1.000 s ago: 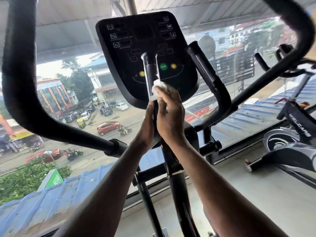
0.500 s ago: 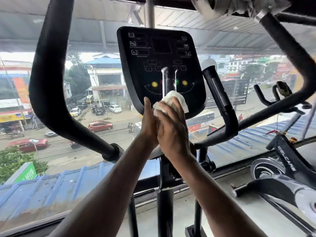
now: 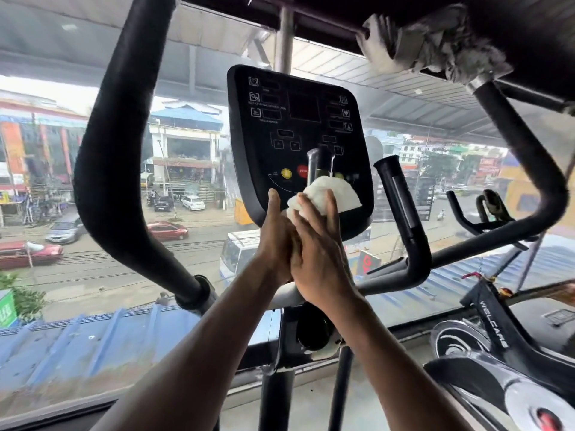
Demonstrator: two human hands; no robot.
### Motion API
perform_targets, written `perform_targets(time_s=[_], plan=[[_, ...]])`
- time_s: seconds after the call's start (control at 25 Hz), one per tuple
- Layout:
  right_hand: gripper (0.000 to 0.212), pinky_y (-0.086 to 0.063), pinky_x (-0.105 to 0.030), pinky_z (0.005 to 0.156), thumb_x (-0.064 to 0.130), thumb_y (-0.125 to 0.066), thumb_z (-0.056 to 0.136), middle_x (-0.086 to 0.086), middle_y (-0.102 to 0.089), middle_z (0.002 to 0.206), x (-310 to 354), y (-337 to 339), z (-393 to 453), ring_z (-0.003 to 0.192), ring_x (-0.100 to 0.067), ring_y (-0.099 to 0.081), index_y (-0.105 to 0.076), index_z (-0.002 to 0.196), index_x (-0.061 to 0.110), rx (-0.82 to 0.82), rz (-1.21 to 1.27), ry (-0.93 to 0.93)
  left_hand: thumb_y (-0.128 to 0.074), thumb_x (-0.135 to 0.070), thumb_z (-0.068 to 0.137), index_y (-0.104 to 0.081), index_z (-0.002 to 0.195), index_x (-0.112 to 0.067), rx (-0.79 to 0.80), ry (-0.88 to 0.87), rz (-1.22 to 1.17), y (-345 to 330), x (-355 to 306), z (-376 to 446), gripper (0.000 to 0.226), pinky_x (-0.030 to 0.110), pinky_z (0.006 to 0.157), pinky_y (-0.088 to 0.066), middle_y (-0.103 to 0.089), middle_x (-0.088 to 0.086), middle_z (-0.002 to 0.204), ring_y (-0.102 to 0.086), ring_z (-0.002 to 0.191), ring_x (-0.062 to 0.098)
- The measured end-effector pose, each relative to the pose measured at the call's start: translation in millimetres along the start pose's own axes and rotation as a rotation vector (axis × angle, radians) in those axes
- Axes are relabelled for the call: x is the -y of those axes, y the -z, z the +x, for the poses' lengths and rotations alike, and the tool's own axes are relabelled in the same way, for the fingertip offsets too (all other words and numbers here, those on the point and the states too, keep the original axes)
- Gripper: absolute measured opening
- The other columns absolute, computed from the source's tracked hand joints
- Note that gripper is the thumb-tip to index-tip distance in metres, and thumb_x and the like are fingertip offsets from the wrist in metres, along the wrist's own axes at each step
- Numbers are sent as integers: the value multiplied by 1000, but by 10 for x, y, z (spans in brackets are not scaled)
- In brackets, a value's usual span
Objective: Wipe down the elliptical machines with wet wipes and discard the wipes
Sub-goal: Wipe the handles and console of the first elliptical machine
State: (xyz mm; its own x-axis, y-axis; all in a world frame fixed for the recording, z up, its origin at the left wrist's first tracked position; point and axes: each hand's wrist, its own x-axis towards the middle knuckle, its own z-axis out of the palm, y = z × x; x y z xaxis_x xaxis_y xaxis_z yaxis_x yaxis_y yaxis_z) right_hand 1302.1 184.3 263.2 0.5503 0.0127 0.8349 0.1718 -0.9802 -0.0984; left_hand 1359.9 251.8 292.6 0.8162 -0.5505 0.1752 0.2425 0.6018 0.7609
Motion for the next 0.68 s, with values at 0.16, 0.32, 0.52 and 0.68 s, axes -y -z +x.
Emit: perform_targets(time_s=[0.16, 0.32, 0.52, 0.68], plan=[[54, -7, -41, 122, 20, -41, 96, -3, -1, 163, -35, 90, 518, 148, -31, 12, -34, 147, 7, 51, -19, -87, -36, -46, 103, -64, 80, -8, -180, -126, 66, -60, -25, 19, 53, 26, 63, -49, -65, 6, 64, -63, 62, 16], [55, -6, -40, 122, 20, -36, 95, -2, -5, 163, -43, 29, 396, 148, -31, 14, -32, 148, 4, 48, -86, -45, -47, -15, 100, -42, 61, -16, -284, -162, 47, -88, -105, 17, 39, 18, 44, -38, -47, 2, 48, -44, 42, 11], [61, -19, -41, 119, 27, -36, 95, -11, 2, 161, 9, 69, 592, 148, -33, 4, -23, 150, 3, 4, -79, -139, -44, -35, 99, -45, 66, -15, -207, -155, -21, -106, -88, 76, 39, 19, 50, -42, -52, 5, 54, -51, 50, 17], [74, -31, -38, 113, 21, -48, 94, -17, 5, 159, -4, 113, 705, 145, -34, -15, -7, 153, 4, 16, -48, -146, -32, -68, 93, -54, 88, -11, -148, -161, -5, -162, 10, 172, 61, 30, 66, -48, -54, 19, 92, -56, 83, 29]])
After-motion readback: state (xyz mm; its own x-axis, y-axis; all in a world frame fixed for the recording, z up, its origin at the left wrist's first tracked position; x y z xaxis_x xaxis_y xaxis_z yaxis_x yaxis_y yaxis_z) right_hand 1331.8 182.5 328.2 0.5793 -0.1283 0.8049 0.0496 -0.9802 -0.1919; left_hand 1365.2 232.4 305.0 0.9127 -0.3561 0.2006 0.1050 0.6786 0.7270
